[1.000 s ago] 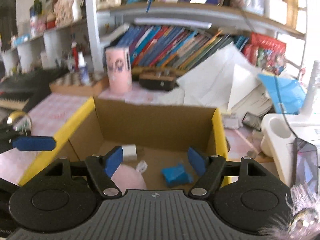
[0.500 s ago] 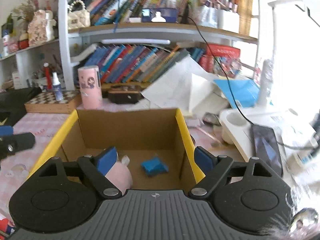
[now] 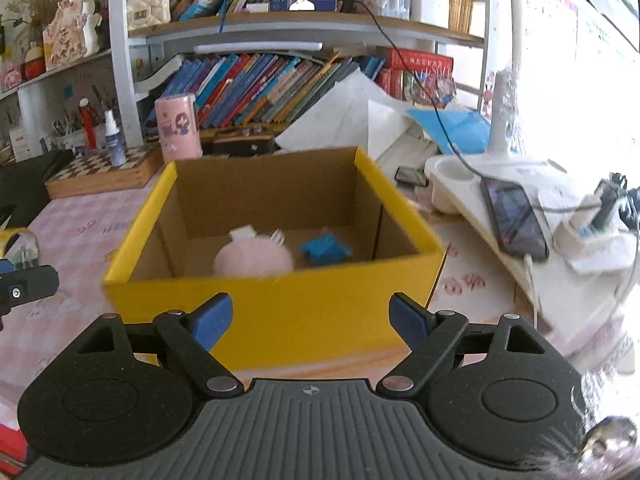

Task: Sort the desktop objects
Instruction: 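Withdraw both tools from the box back over the table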

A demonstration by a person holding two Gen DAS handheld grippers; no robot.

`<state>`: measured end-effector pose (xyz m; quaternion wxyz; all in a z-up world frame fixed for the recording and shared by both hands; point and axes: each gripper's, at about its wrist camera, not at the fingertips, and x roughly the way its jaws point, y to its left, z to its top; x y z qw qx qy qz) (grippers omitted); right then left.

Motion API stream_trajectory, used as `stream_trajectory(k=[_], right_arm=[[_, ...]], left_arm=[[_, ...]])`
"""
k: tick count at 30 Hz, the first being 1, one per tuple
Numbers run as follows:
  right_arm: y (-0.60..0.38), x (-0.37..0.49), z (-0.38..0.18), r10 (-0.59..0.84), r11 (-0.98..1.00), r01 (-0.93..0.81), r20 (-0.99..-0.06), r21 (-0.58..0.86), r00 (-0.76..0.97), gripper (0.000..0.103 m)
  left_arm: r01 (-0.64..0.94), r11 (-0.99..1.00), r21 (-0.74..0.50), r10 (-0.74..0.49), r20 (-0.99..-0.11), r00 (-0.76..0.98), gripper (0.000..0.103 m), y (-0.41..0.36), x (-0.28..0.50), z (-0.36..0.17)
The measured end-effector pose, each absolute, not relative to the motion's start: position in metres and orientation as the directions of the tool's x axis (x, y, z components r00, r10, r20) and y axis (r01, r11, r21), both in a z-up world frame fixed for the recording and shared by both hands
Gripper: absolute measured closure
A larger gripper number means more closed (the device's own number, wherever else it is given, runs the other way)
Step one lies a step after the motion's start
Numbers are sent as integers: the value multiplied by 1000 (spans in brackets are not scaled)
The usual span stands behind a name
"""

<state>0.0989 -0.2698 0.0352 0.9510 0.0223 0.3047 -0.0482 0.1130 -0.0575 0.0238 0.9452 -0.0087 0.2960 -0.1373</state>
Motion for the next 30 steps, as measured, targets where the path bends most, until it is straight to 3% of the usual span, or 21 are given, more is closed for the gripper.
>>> stream_trajectory(k=[8,18,30], right_arm=[[-230,61,19,-63,995,95,-641,16,765,19],[-179,19,6,-2,999,36,-675,36,738,19],[-113,8,10,153,985,-167,-671,43,726,19]], left_arm=[[256,964,-74,-242,-646,724,24,-29,78,4],[216,974,-66,-203,-672,712,24,15,35,-2],[41,997,-66,-75,-668,740,24,75,-2,1]])
